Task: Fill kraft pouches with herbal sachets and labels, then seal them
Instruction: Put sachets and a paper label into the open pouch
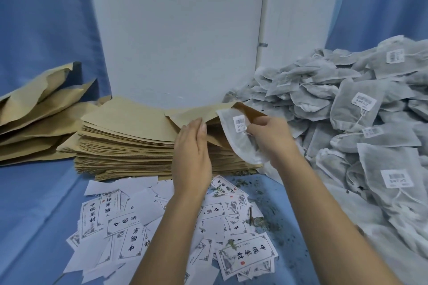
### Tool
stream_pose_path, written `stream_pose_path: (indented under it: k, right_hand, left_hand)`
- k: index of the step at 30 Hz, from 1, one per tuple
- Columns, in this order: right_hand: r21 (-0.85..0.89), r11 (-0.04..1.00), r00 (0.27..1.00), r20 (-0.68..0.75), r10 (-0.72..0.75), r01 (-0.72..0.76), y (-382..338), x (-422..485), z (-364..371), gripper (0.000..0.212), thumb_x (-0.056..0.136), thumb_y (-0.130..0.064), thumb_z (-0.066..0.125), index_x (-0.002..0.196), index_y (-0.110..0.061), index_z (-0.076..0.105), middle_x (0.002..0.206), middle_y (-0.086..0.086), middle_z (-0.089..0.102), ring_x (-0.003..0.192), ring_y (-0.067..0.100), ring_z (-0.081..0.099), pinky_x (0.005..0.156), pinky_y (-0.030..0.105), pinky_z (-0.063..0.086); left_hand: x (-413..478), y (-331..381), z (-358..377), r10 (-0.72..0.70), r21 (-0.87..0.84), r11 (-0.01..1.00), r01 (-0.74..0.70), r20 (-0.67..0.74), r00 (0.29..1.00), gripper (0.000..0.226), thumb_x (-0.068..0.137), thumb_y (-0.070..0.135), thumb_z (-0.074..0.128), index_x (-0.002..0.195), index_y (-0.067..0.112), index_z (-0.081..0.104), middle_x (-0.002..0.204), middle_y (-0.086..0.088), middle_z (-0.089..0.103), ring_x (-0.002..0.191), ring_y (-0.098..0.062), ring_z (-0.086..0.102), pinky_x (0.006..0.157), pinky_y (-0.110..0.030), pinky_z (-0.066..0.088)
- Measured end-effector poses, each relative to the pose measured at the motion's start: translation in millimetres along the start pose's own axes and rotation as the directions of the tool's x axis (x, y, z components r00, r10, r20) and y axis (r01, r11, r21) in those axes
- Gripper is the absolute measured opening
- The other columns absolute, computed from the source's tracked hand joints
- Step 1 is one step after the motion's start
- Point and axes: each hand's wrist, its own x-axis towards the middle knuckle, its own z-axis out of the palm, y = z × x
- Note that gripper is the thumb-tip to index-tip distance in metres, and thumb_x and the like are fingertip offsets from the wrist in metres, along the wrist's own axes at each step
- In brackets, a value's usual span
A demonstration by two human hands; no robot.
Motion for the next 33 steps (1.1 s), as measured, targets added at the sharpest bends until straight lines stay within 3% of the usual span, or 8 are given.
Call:
stream_pose_path:
  k: [6,12,14,16,20,26,30,33]
  right_hand:
    - [0.034,0.996,0.987,0.146,0.073,-0.078,-10,-5,1,0.023,0.08,-0.009,0.053,0.057,-0.01,0.049,0.046,-0.001,0.047,0.034,0.007,0.027,0.039,0.017,0.022]
    - [0.017,0.997,0.994,0.078,0.073,-0.074,-2,4,5,0.026,0.086,-0.005,0.053,0.063,-0.015,0.045,0.058,0.002,0.043,0.053,0.018,0.033,0.053,0.029,0.024]
    - [0.115,0.991,0.997,0.047,0.064,-0.069,-2,4,7,0.018,0.088,0.001,0.053,0.085,-0.017,0.05,0.08,0.004,0.056,0.071,0.022,0.05,0.056,0.031,0.034]
    - [0.263,0.964,0.998,0.057,0.026,-0.04,-4,3,8,0.029,0.088,0.008,0.046,0.088,-0.017,0.06,0.098,0.008,0.061,0.081,0.023,0.056,0.056,0.028,0.039]
    - [0.512,0.856,0.997,0.067,0.048,-0.076,-13,2,15,0.034,0.087,0.01,0.042,0.073,-0.011,0.066,0.075,0.006,0.062,0.059,0.011,0.058,0.054,0.021,0.047]
    - [0.756,0.629,0.974,0.051,0.22,-0.182,-34,15,35,0.026,0.088,0.014,0.039,0.076,-0.005,0.051,0.072,0.006,0.055,0.064,0.017,0.053,0.057,0.024,0.046]
    - [0.738,0.64,0.976,0.142,0.163,-0.215,-44,19,56,0.024,0.091,0.01,0.033,0.082,-0.008,0.047,0.066,0.004,0.053,0.053,0.015,0.051,0.049,0.024,0.043]
    - [0.62,0.75,0.966,0.237,0.101,-0.231,-42,22,60,0.034,0.1,-0.004,0.028,0.072,-0.018,0.041,0.057,-0.004,0.054,0.053,0.008,0.049,0.054,0.02,0.041]
  left_hand:
    - [3,-2,0,-0.007,-0.036,0.999,0.008,0.006,1.0,0.051,0.099,0.043,0.023,0.133,0.017,0.051,0.132,0.001,0.055,0.129,-0.018,0.043,0.105,-0.042,0.038]
    - [3,-4,0,-0.018,-0.044,0.999,0.017,-0.019,1.0,0.051,0.1,0.042,0.025,0.136,0.016,0.05,0.136,0.001,0.052,0.132,-0.015,0.04,0.109,-0.04,0.034]
    - [3,-5,0,-0.018,-0.041,0.999,0.018,-0.021,1.0,0.051,0.1,0.042,0.025,0.136,0.016,0.049,0.136,0.002,0.052,0.132,-0.015,0.04,0.11,-0.039,0.034]
    - [3,-5,1,-0.019,-0.032,0.999,0.019,-0.018,1.0,0.05,0.1,0.043,0.025,0.136,0.017,0.049,0.137,0.003,0.051,0.133,-0.014,0.039,0.111,-0.038,0.033]
    - [0,-6,4,0.009,0.013,1.0,-0.009,-0.009,1.0,0.049,0.1,0.043,0.025,0.136,0.02,0.048,0.136,0.005,0.051,0.132,-0.013,0.037,0.11,-0.033,0.032]
    - [-5,2,7,0.029,0.044,0.999,-0.029,0.003,1.0,0.054,0.097,0.047,0.022,0.136,0.021,0.049,0.135,0.004,0.052,0.132,-0.014,0.036,0.109,-0.035,0.032]
    - [-13,16,9,0.072,0.073,0.995,-0.068,-0.042,0.997,0.057,0.095,0.044,0.021,0.131,0.016,0.054,0.128,0.001,0.058,0.127,-0.02,0.042,0.105,-0.039,0.036]
    - [-16,24,9,0.064,0.107,0.993,-0.057,-0.068,0.996,0.06,0.094,0.045,0.017,0.131,0.016,0.055,0.128,0.0,0.059,0.128,-0.022,0.043,0.104,-0.042,0.037]
